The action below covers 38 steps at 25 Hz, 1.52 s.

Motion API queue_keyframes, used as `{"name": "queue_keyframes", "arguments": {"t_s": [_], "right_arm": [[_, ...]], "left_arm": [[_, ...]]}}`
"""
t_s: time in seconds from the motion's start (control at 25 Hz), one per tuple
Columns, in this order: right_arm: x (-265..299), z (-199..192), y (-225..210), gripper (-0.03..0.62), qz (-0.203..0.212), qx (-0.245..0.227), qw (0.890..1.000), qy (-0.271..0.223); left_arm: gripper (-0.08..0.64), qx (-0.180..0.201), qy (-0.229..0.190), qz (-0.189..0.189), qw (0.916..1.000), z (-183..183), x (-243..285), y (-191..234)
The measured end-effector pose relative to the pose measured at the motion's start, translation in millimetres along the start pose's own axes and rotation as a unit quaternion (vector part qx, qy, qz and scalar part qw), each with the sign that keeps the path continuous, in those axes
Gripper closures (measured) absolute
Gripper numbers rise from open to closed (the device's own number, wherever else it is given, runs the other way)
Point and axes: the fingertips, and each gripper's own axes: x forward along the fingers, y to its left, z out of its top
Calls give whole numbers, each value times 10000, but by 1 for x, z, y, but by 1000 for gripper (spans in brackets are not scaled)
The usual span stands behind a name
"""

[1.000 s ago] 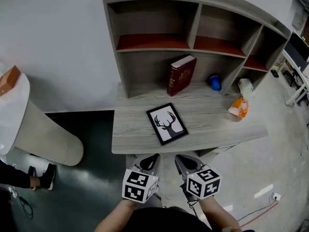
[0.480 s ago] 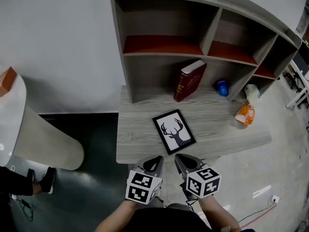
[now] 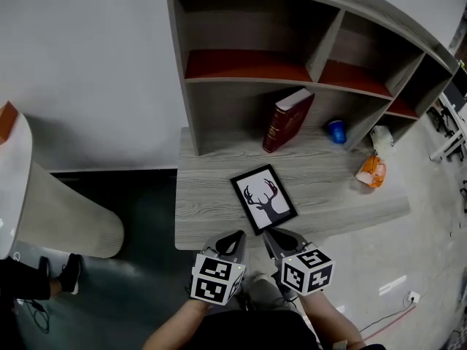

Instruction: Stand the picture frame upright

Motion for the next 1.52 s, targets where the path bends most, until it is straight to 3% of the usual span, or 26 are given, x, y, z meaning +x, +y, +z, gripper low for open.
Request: {"name": "queue_keyframes", "arguments": {"t_s": [0.96, 1.52], "right_arm": [[46, 43, -79, 594, 492, -265, 9976, 403], [74, 39, -108, 594, 758, -261, 9942, 716]], "left_arm": [[565, -443, 109, 799, 9958, 25, 77, 30], [554, -665, 377, 1231, 9894, 15, 104, 48]]}}
